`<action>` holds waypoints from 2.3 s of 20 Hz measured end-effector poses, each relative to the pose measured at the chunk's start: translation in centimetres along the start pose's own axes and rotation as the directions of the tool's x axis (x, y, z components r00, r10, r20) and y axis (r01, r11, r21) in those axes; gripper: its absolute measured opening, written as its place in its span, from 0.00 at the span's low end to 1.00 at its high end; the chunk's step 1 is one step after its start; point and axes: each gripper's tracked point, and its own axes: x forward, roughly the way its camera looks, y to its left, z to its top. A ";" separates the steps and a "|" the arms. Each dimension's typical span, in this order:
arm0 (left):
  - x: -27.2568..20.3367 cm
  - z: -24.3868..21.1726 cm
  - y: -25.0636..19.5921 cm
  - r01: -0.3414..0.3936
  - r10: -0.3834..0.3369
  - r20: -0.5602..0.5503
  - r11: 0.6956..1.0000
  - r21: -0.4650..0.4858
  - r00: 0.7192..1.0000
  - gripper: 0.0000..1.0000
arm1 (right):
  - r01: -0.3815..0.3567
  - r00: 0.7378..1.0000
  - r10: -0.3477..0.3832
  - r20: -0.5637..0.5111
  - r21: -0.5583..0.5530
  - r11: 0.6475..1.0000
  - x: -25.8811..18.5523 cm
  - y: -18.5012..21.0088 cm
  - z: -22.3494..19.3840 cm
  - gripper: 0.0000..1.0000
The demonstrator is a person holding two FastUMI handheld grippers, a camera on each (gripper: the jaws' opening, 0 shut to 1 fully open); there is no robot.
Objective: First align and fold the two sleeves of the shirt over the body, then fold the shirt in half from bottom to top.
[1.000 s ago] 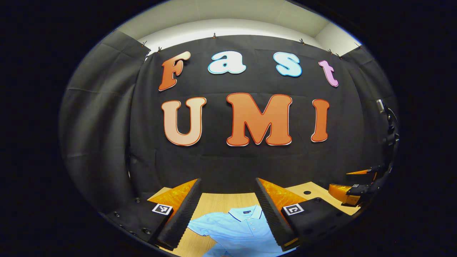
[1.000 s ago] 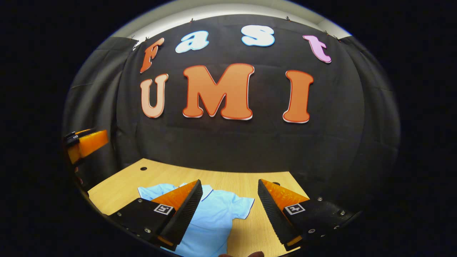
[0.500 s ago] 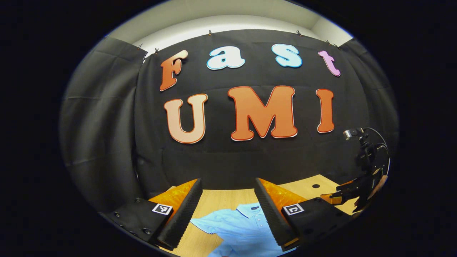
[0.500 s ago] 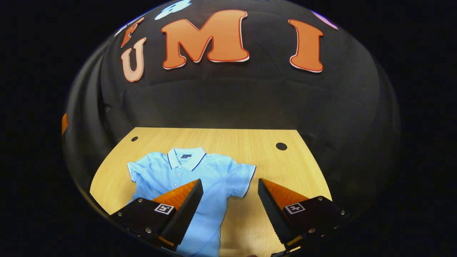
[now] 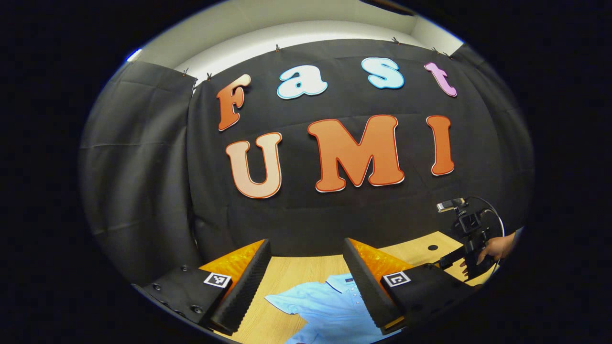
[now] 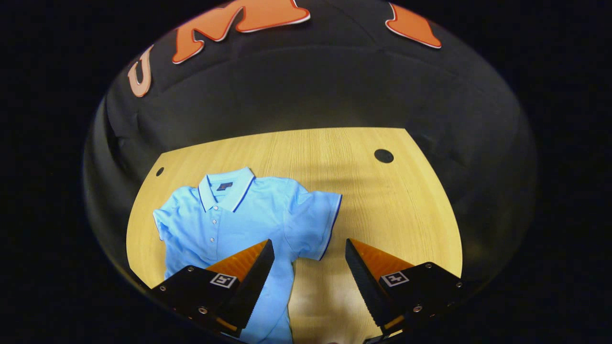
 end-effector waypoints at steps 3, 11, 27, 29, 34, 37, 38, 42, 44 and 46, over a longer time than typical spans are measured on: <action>-0.2 -0.3 0.5 -0.033 0.033 -0.020 0.999 0.018 0.999 1.00 | -0.014 0.997 0.014 -0.071 0.010 1.000 2.3 0.3 0.4 0.92; 0.5 -1.2 2.0 -0.100 0.101 -0.052 0.995 0.021 0.994 1.00 | 0.007 0.976 0.009 -0.218 0.076 0.997 6.2 -0.6 0.8 0.88; 1.6 -0.8 0.6 -0.099 0.103 -0.058 0.993 0.058 0.993 1.00 | 0.071 0.941 -0.033 -0.337 0.102 0.992 12.2 -1.0 -2.0 0.55; 1.6 -0.7 0.6 -0.099 0.103 -0.057 0.993 0.060 0.993 1.00 | 0.086 0.940 -0.044 -0.337 0.110 0.990 12.1 -1.2 -1.9 0.42; 1.3 -0.5 0.7 -0.096 0.099 -0.055 0.993 0.063 0.994 1.00 | 0.053 0.946 -0.010 -0.323 0.125 0.991 11.6 -0.6 -1.4 0.12; 1.1 -0.3 0.9 -0.098 0.102 -0.051 0.993 0.071 0.993 1.00 | -0.018 0.961 0.069 -0.266 0.189 0.982 10.5 0.9 0.7 0.10; 1.1 -0.2 1.0 -0.099 0.102 -0.051 0.993 0.070 0.993 1.00 | -0.057 0.963 0.110 -0.246 0.212 0.976 9.9 1.9 1.4 0.10; 0.8 -0.1 1.1 -0.100 0.103 -0.049 0.993 0.061 0.993 1.00 | -0.175 0.950 0.233 -0.207 0.265 0.948 8.5 5.3 2.6 0.10; 0.6 0.2 1.2 -0.106 0.109 -0.046 0.992 0.062 0.993 1.00 | -0.223 0.940 0.280 -0.194 0.268 0.937 8.0 7.2 2.9 0.10; 0.3 0.4 1.4 -0.112 0.115 -0.040 0.992 0.062 0.993 1.00 | -0.257 0.931 0.312 -0.190 0.264 0.930 7.7 9.0 2.7 0.10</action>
